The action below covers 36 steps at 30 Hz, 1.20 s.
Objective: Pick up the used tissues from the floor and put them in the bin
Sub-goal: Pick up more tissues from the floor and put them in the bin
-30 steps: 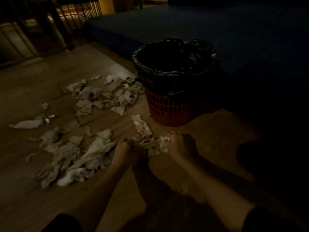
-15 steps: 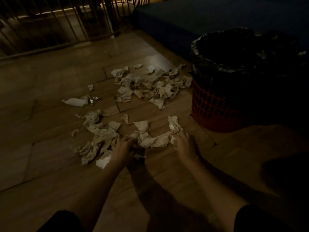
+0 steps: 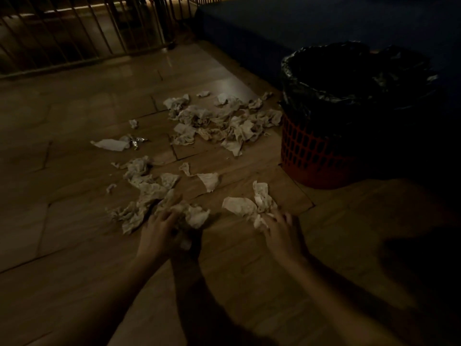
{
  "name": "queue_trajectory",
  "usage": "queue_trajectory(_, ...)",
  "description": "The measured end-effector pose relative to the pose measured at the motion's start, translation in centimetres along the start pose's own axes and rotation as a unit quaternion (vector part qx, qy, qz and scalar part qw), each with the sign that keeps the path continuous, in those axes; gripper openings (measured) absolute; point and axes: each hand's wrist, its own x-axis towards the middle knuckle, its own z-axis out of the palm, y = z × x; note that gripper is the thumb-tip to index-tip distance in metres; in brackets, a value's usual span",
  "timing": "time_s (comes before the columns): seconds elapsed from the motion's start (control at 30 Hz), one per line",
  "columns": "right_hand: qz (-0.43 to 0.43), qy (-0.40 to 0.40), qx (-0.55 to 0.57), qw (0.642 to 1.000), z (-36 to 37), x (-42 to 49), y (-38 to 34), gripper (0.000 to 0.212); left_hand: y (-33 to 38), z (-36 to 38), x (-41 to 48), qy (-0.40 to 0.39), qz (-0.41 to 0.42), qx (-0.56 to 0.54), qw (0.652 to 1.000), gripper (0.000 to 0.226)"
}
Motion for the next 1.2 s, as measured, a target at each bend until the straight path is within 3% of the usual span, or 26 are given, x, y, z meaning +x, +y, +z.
queue_trajectory(0.1,-0.002,0.057,0.003,0.998,1.3,-2.1,-1.6,0.034,0.6,1.6,-2.1,-0.053,-0.002,0.009,0.999,0.053)
queue_trajectory(0.33,-0.046,0.038,0.078,0.995,1.0,0.0,-4.1,0.028,1.4,0.8,-2.1,-0.012,0.02,-0.103,0.994,0.052)
queue_trajectory(0.5,0.07,0.105,0.061,0.99,-2.5,2.8,-1.6,0.035,4.4,0.0,0.1,0.025,0.062,-0.129,0.989,0.041)
queue_trajectory(0.6,0.113,0.064,0.02,0.991,-2.6,2.8,1.3,0.034,7.2,0.1,1.8,0.035,0.097,-0.142,0.984,0.035)
queue_trajectory(0.9,0.051,0.025,0.08,0.995,-5.3,2.5,2.5,0.027,13.3,-3.3,5.7,0.119,0.144,-0.185,0.965,0.038)
queue_trajectory(1.07,-0.051,0.153,0.149,0.975,-11.9,5.0,-0.2,0.033,17.2,-11.0,10.6,0.175,0.19,-0.181,0.949,0.036)
queue_trajectory(1.2,-0.096,0.315,0.159,0.931,-21.1,7.6,-2.1,0.033,22.3,-17.3,14.3,0.194,0.251,-0.196,0.928,0.031)
